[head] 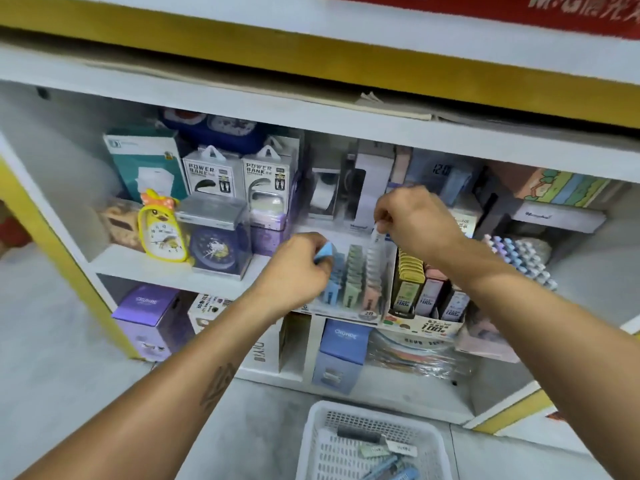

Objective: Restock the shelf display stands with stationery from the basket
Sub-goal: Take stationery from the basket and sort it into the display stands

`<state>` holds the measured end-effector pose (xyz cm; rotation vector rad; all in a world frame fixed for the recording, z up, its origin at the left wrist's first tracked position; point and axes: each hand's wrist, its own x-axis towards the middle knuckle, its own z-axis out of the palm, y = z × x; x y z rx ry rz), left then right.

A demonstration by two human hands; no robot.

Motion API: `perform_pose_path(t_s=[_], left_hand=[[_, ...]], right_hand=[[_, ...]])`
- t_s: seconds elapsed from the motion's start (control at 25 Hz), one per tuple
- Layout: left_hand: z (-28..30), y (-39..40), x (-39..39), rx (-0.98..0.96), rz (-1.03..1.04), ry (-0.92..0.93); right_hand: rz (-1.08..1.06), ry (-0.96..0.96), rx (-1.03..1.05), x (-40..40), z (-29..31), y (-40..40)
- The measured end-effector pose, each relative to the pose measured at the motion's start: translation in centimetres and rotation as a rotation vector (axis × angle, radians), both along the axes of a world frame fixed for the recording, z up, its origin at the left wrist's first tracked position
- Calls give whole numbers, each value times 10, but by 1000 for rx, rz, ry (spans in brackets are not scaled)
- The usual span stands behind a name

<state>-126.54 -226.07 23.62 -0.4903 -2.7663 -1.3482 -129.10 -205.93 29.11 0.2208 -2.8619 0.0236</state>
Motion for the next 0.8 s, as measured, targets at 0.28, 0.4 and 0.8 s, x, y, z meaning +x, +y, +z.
perform_pose_path(t_s=[0.28, 0.4, 0.8], left_hand=[[-2, 2, 1, -215, -132, 40], [-3, 1, 0, -188, -113, 1], [17, -2, 6, 665, 0, -593]], right_hand=[[26, -172, 179, -16, -8, -16], [33, -211, 164, -17, -11, -18], [46, -223, -88, -18, -8, -32]])
